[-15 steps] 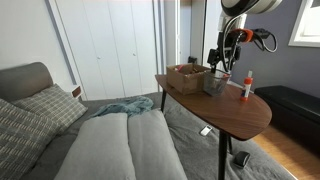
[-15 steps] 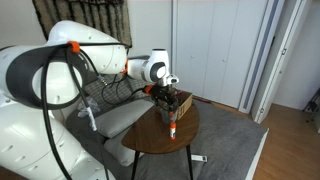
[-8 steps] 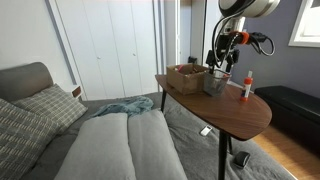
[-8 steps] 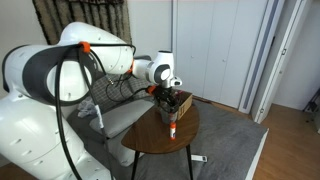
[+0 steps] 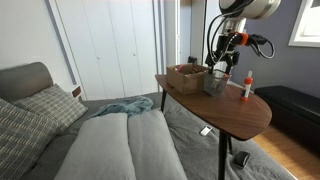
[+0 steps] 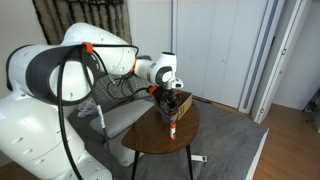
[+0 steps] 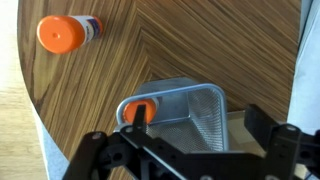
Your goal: Put the two paper glues on the table
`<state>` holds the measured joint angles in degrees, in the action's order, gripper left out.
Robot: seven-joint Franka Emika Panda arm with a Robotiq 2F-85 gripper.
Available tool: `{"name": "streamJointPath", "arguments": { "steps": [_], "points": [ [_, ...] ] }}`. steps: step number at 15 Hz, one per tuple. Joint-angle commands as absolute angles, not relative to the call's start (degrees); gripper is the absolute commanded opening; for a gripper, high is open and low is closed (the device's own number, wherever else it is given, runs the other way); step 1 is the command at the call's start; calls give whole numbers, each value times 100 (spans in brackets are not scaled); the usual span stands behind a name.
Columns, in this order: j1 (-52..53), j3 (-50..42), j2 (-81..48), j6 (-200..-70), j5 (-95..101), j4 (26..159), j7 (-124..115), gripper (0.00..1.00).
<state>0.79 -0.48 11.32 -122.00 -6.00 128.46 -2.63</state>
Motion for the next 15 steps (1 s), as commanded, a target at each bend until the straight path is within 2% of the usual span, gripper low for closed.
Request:
{"name": "streamJointPath", "arguments": {
  "steps": [1,15],
  "points": [
    [88,-66,1040,-12268,-859,12778,-178,100],
    [232,59,932,-12542,-853,12775,-67,100]
  ]
}}
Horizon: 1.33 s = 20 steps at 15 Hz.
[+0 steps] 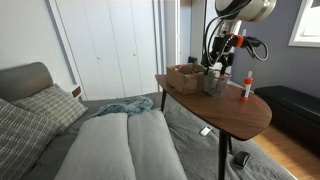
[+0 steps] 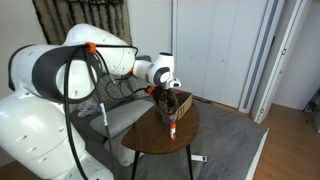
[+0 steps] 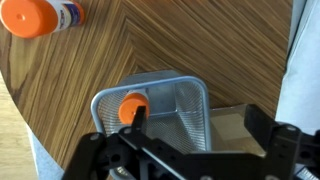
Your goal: Put the two paper glues on the table
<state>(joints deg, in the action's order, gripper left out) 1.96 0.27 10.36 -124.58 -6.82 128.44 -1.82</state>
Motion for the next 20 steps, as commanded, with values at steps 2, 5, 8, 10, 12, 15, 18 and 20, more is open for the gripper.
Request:
{"name": "streamJointPath", "arguments": {
  "steps": [2,5,8,10,12,15,18,20],
  "points": [
    [249,46,939,-12571,-946,12758,-40,100],
    [258,52,909,-12751,-984,12769,-10,100],
    [265,56,863,-12829,-994,12776,25,100],
    [266,64,854,-12888,-971,12772,36,100],
    [276,54,869,-12864,-1038,12744,83,100],
    [282,46,895,-12836,-1158,12705,155,100],
    [249,53,921,-12914,-1063,12686,143,100],
    [235,56,931,-12979,-1001,12672,121,100]
  ]
}}
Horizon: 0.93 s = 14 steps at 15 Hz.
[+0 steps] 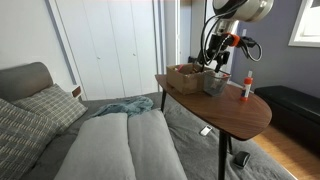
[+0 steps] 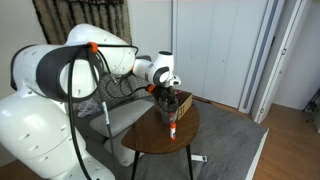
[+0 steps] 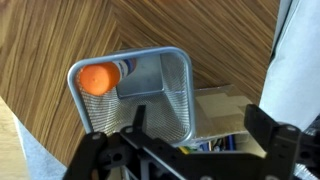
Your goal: Put the two paper glues on the table
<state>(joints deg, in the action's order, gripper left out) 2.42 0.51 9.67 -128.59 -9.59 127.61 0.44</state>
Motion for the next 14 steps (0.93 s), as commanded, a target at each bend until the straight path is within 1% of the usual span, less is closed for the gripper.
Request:
{"name": "streamJointPath", "arguments": {
  "steps": [1,8,14],
  "points": [
    [230,59,957,-12987,-971,12664,108,100],
    [42,131,1252,-12667,-31,12626,-565,100],
    [12,88,1304,-11830,50,12568,-566,100]
  ]
}}
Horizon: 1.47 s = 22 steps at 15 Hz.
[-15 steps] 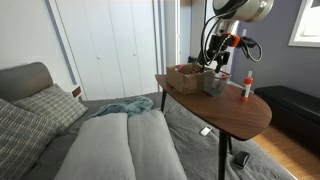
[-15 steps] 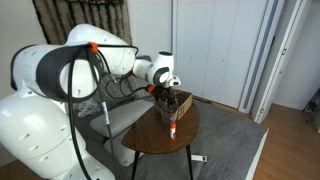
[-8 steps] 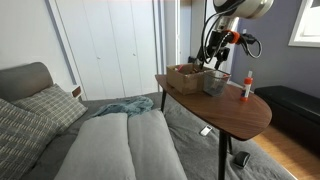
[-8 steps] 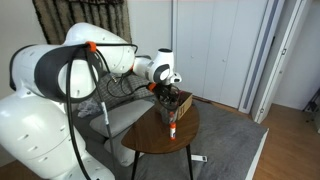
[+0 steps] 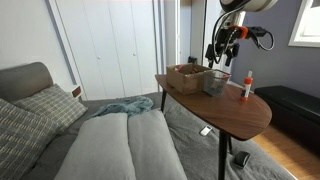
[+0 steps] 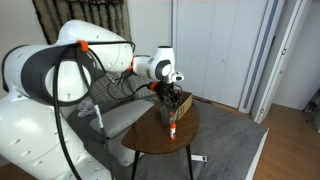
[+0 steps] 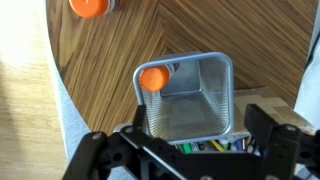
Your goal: Put the two paper glues on the table
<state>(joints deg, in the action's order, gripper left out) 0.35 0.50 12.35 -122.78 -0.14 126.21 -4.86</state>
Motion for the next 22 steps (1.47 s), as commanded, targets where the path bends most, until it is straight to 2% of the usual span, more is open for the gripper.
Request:
{"name": "streamJointPath", "arguments": {
  "steps": [1,22],
  "points": [
    [17,89,1265,-11697,37,12552,-558,100],
    [170,93,786,-12081,-537,12555,-259,100]
  ]
}}
